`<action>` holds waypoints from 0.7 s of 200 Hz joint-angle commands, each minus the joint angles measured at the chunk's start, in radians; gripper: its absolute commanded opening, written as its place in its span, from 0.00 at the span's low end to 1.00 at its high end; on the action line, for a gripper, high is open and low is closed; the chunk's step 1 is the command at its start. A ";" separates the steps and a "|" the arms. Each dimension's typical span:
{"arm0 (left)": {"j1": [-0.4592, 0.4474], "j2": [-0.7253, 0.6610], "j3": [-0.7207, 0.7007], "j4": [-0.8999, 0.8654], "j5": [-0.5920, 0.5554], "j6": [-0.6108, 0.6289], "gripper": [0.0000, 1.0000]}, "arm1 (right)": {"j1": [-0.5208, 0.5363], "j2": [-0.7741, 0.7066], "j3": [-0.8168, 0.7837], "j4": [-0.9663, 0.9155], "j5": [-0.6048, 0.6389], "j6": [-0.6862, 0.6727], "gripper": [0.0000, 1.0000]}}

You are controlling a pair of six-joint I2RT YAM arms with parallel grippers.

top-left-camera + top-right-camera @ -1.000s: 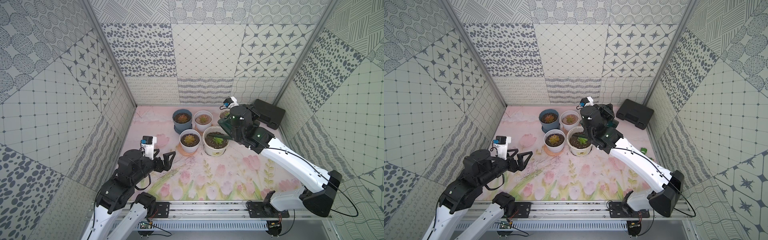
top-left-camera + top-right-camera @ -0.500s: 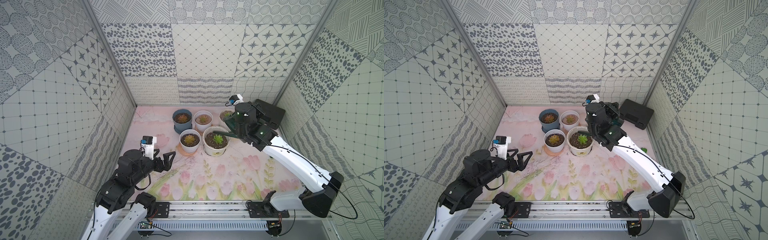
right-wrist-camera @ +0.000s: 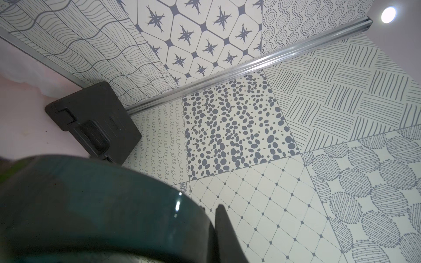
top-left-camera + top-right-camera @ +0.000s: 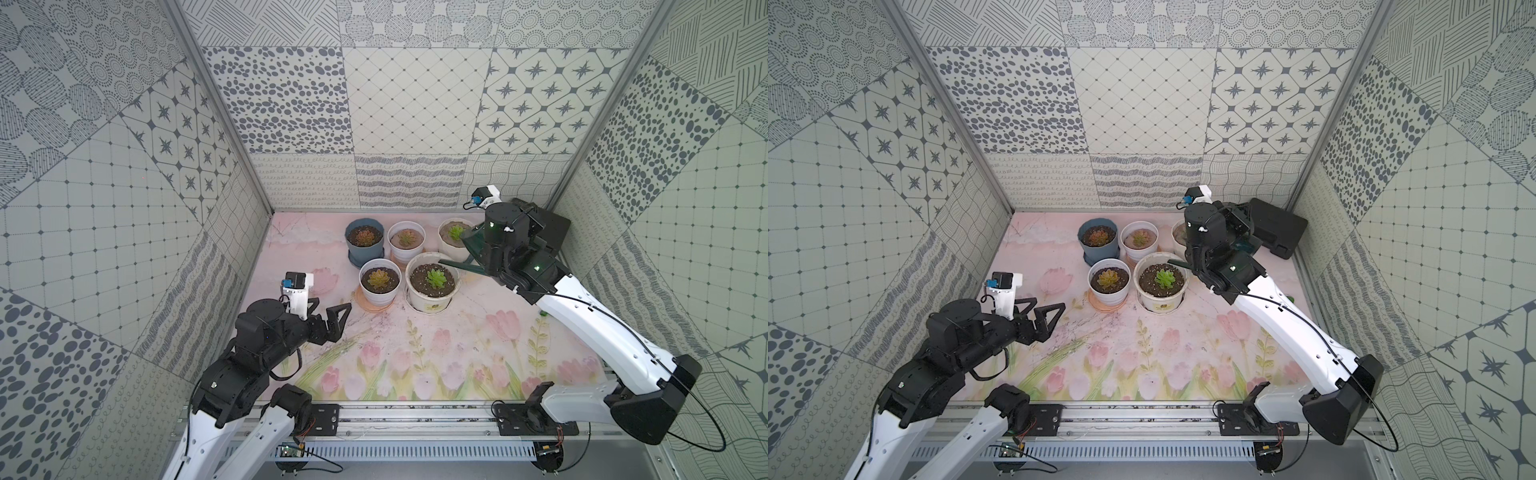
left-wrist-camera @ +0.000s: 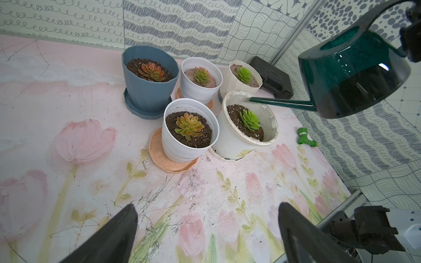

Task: Water the succulent around the soil edge
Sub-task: Water the soil of the potted plant with water.

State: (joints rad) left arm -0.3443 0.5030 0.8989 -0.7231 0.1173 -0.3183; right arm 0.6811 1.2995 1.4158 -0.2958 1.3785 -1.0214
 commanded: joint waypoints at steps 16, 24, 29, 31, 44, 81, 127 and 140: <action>0.003 -0.006 -0.006 0.037 0.013 0.024 0.99 | -0.009 -0.067 -0.041 0.083 0.040 -0.036 0.00; 0.003 -0.006 -0.006 0.037 0.015 0.024 0.99 | -0.009 -0.076 -0.052 0.083 0.042 -0.044 0.00; 0.003 -0.005 -0.006 0.038 0.016 0.024 0.99 | -0.009 -0.081 -0.059 0.083 0.042 -0.048 0.00; 0.003 -0.005 -0.006 0.037 0.015 0.024 0.99 | -0.009 -0.083 -0.061 0.083 0.044 -0.051 0.00; 0.002 -0.007 -0.006 0.037 0.015 0.024 0.99 | -0.007 -0.098 -0.077 0.087 0.045 -0.069 0.00; 0.003 -0.011 -0.005 0.037 0.017 0.024 0.99 | 0.001 -0.151 -0.162 0.179 0.041 -0.198 0.00; 0.002 -0.013 -0.005 0.037 0.016 0.022 0.99 | 0.019 -0.222 -0.192 0.179 0.053 -0.263 0.00; 0.001 -0.013 -0.006 0.038 0.015 0.022 0.99 | 0.032 -0.241 -0.189 0.158 0.053 -0.267 0.00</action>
State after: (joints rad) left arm -0.3443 0.4953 0.8989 -0.7227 0.1204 -0.3183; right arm 0.6968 1.1072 1.2270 -0.1535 1.4014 -1.2129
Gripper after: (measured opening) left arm 0.993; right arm 0.111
